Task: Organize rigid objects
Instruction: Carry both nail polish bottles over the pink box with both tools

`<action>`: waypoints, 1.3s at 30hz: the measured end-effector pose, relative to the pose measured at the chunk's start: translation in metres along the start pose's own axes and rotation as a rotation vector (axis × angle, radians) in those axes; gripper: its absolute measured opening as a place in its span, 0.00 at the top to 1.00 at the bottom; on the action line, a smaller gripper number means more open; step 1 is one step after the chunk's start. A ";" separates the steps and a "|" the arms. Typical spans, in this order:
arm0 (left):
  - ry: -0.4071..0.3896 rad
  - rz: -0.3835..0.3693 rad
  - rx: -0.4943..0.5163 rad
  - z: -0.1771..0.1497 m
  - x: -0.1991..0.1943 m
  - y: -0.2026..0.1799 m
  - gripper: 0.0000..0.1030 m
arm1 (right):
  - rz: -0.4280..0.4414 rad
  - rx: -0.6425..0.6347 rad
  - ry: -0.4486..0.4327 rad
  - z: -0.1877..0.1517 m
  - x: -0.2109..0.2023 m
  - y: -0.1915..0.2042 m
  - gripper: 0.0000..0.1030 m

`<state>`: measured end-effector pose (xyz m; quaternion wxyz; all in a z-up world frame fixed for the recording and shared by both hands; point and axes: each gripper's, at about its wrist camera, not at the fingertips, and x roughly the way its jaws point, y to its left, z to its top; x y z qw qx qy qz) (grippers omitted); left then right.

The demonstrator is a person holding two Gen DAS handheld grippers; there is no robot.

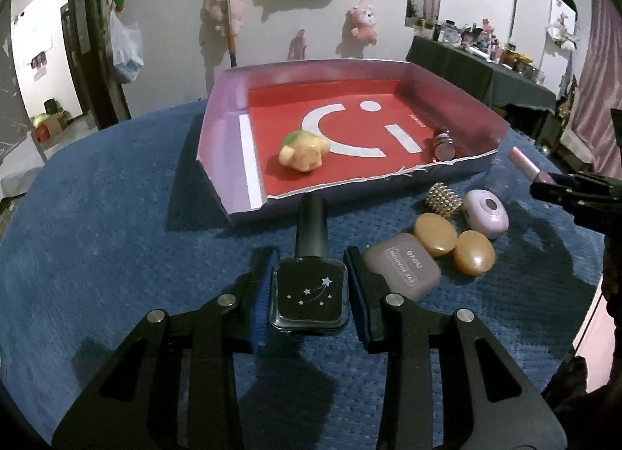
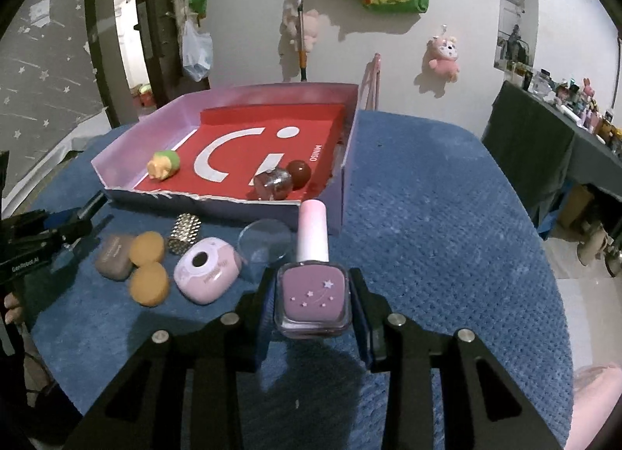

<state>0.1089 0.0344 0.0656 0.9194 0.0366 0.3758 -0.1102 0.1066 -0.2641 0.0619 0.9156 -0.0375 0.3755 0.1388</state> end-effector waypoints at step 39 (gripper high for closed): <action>0.130 -0.145 0.037 0.100 0.083 -0.033 0.68 | 0.169 -0.222 0.099 0.100 0.082 0.074 0.63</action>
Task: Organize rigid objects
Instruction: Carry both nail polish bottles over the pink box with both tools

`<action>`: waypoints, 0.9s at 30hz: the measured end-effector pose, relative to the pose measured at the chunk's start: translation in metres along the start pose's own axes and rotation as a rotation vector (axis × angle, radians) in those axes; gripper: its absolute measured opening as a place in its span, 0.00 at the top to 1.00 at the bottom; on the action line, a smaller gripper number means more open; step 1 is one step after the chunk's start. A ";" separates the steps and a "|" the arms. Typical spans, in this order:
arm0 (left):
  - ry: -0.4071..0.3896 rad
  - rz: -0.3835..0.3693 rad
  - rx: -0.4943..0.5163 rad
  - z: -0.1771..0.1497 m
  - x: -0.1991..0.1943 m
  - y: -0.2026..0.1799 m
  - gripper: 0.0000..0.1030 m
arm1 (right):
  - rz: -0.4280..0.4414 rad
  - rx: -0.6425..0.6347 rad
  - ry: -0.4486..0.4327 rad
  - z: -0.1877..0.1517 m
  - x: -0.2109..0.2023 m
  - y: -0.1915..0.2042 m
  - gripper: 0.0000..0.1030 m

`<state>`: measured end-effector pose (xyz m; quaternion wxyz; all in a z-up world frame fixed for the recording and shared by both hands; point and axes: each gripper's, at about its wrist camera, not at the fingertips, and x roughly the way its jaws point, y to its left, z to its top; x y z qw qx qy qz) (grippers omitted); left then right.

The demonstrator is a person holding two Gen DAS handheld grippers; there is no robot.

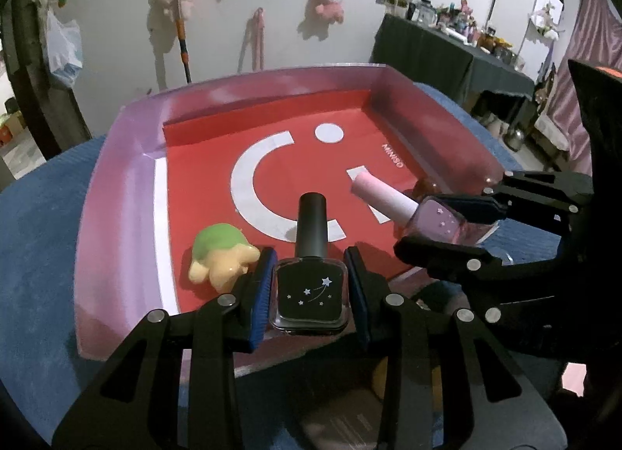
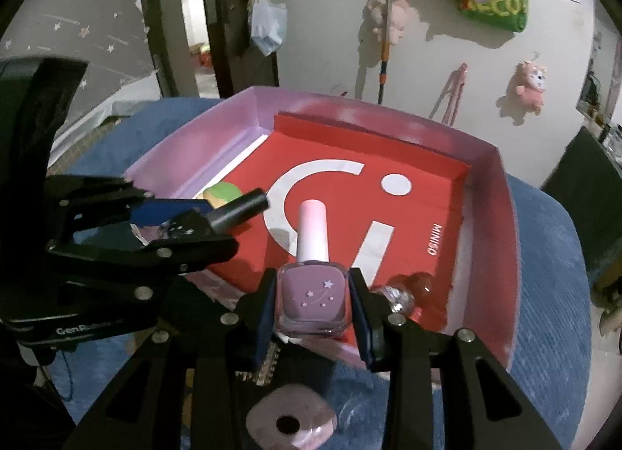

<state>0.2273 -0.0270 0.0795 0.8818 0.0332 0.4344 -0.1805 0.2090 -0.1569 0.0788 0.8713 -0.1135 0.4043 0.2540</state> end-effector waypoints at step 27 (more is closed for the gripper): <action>0.124 0.003 0.094 0.010 0.044 -0.003 0.68 | 0.050 -0.126 0.201 0.013 0.048 -0.018 0.63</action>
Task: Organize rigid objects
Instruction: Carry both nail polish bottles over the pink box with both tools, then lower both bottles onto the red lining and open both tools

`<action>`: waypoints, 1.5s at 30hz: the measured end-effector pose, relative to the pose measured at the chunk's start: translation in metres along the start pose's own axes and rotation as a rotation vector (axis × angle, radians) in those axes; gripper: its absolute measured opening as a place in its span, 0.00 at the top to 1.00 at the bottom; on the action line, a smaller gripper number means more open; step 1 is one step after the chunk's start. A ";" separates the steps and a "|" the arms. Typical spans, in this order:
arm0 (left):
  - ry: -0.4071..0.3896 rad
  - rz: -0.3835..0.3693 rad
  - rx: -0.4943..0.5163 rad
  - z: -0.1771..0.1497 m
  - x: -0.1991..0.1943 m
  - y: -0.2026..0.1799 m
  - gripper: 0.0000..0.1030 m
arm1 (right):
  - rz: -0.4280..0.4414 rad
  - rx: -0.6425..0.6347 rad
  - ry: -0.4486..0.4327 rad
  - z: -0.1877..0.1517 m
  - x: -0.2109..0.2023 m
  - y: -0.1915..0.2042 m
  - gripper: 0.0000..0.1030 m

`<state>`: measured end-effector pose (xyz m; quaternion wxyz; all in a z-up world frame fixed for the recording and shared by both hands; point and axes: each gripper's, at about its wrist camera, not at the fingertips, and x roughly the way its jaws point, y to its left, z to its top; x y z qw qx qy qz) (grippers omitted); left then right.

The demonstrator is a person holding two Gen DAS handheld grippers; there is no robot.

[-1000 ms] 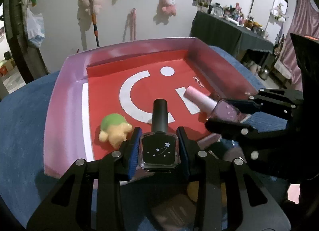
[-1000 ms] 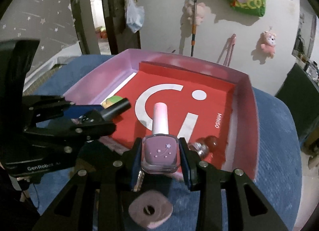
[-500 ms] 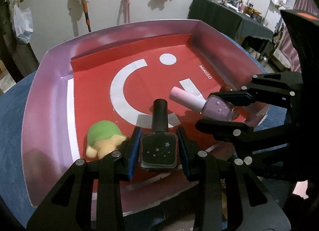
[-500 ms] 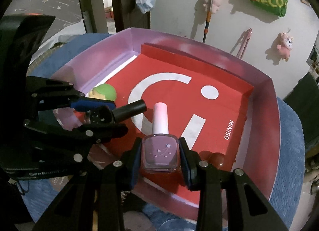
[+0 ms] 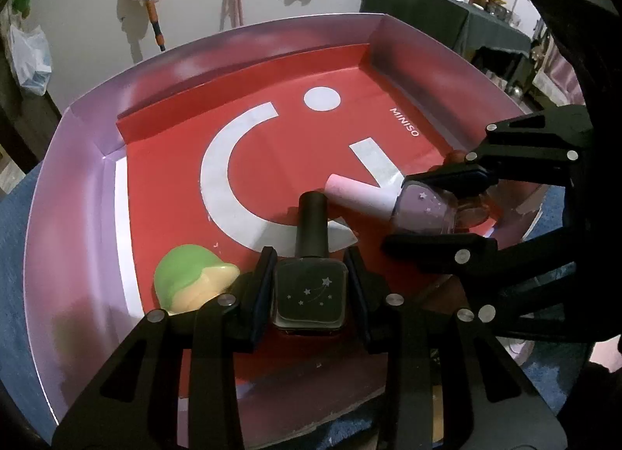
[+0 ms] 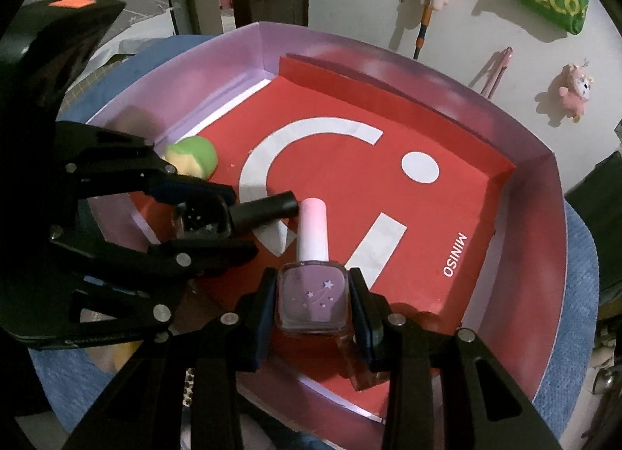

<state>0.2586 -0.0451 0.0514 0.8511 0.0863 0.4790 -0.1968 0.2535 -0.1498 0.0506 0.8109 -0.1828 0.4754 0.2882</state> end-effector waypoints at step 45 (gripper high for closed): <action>-0.043 0.011 0.011 0.003 -0.009 0.001 0.42 | 0.005 0.010 0.045 0.001 0.007 -0.007 0.62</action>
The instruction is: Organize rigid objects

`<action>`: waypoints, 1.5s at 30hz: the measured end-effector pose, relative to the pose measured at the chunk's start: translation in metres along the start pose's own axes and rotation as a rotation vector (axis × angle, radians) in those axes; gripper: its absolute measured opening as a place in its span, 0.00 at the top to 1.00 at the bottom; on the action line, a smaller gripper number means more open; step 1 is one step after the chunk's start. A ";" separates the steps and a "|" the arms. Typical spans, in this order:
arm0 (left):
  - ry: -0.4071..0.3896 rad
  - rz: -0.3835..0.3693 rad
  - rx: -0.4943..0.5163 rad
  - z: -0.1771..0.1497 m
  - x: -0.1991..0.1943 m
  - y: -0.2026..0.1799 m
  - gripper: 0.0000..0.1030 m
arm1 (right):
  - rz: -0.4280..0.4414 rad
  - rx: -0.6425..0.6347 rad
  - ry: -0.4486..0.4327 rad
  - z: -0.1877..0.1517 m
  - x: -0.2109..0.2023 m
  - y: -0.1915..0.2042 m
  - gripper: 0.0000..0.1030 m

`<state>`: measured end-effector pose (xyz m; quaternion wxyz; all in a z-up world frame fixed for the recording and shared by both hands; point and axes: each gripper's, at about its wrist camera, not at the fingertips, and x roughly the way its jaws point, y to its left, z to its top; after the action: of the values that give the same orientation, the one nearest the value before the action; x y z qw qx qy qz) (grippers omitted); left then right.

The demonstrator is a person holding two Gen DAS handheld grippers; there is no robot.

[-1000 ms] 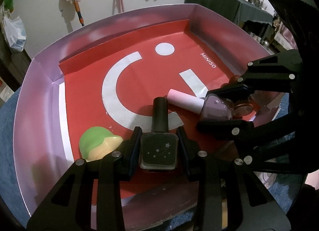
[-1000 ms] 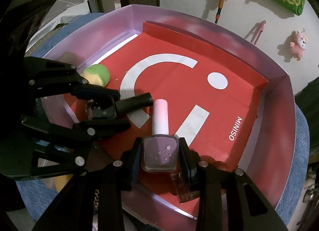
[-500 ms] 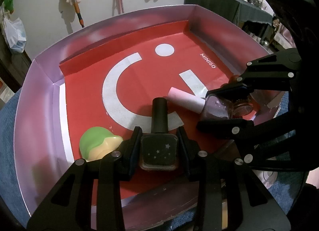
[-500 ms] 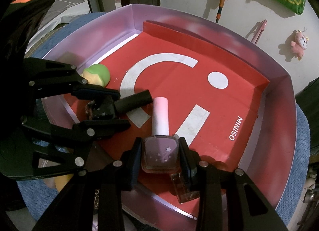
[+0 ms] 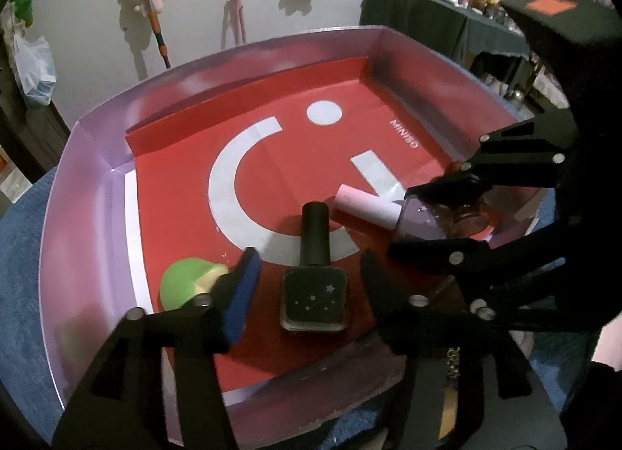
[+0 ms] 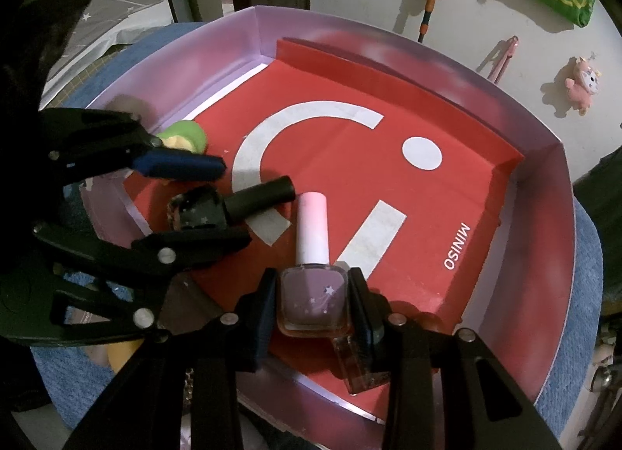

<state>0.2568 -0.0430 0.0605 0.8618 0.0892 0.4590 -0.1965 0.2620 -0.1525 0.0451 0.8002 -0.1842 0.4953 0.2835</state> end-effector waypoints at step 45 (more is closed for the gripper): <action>-0.434 0.137 -0.151 -0.118 -0.172 -0.048 0.07 | -0.260 0.261 -0.529 -0.139 -0.180 0.080 0.00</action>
<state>0.0609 -0.0023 0.1374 0.9559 0.0111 0.2691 -0.1172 0.0523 -0.2198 0.1445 0.9476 -0.0615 0.2746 0.1511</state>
